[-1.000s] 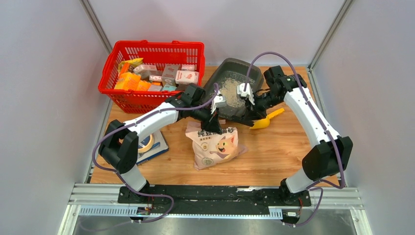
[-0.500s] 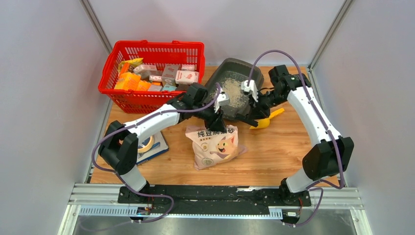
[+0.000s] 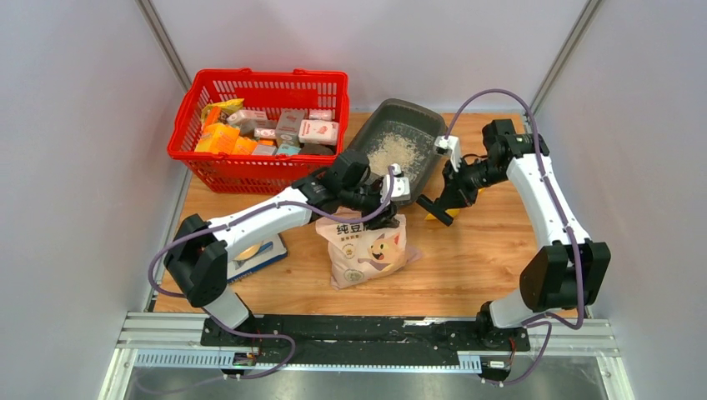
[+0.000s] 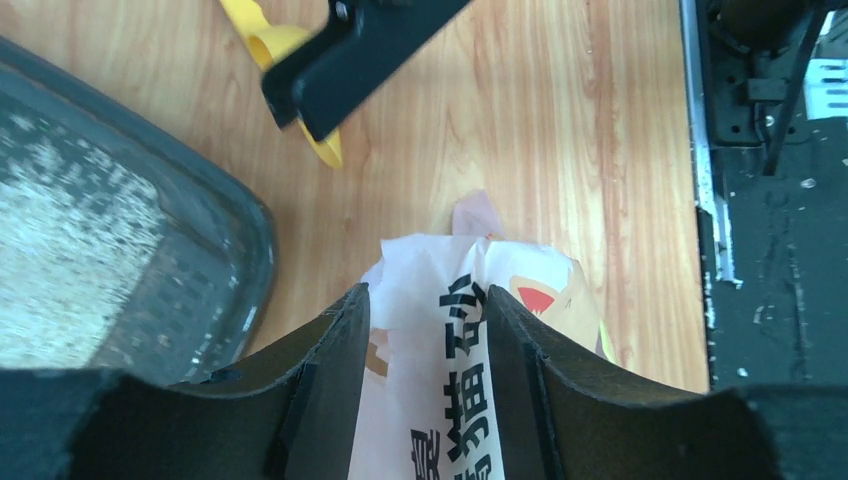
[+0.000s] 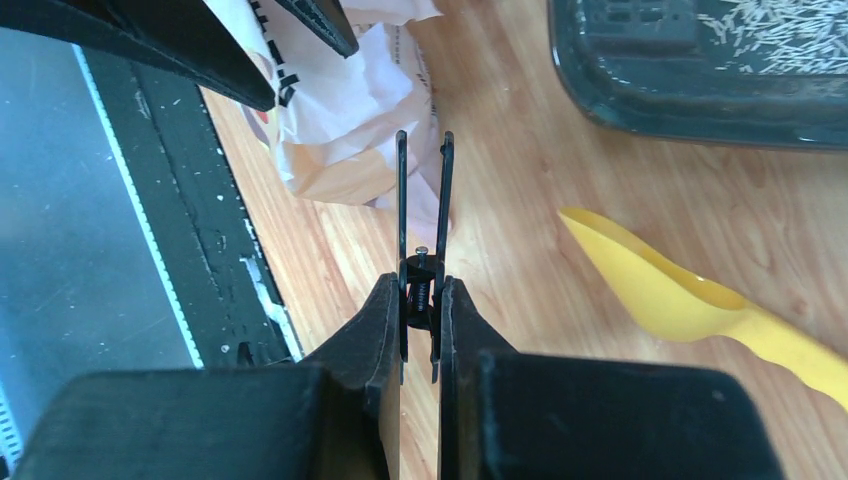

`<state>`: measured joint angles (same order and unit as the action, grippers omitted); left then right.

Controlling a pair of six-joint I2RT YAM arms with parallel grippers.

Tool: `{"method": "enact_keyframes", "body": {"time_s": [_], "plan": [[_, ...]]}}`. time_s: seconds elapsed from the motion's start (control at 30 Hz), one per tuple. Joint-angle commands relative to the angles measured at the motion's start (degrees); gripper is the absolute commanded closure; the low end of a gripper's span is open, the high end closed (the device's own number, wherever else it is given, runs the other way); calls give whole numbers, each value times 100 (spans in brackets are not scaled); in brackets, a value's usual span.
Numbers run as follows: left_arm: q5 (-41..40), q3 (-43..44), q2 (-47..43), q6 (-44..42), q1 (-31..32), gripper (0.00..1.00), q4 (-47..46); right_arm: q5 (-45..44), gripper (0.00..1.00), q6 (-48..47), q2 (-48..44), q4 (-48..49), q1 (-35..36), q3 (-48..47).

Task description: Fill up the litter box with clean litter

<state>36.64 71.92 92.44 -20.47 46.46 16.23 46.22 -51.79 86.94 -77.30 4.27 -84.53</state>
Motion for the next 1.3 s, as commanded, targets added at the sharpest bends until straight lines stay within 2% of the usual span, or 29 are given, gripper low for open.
{"method": "enact_keyframes", "body": {"time_s": [0.0, 0.17, 0.43, 0.6, 0.73, 0.9, 1.0, 1.07, 1.1, 1.17, 1.2, 1.27], "plan": [[-561, -81, -490, -941, 179, 44, -471, 344, 100, 169, -326, -22, 65, 226], [26, 269, -306, -1346, 180, 48, 345, 370, 100, 292, -344, 127, 126, 306], [457, 762, 238, -1056, 180, 51, 1233, 265, 100, 301, -484, 101, 118, 314], [555, 718, 432, -626, 171, 56, 971, 212, 100, 231, -634, 22, 118, 376], [414, 543, 441, 41, 153, 61, 567, 186, 100, 99, -853, -13, 118, 420], [326, 279, 362, 877, 57, 56, 22, 195, 100, 81, -950, -49, 109, 464], [396, 200, 371, 1264, -40, 60, -137, 247, 100, 99, -994, -49, 126, 490], [475, 173, 388, 1431, -101, 68, -173, 256, 100, -40, -1021, -110, 153, 508], [519, 147, 406, 1527, -128, 77, -277, 239, 100, -120, -1082, -136, 170, 517], [703, 51, 415, 1826, -215, 87, -409, 195, 100, -287, -1152, -259, 249, 534], [773, 24, 415, 1966, -233, 97, -575, 195, 100, -514, -1187, -338, 267, 534], [835, -37, 397, 2012, -260, 100, -682, 90, 100, -717, -1179, -566, 390, 543]]}}
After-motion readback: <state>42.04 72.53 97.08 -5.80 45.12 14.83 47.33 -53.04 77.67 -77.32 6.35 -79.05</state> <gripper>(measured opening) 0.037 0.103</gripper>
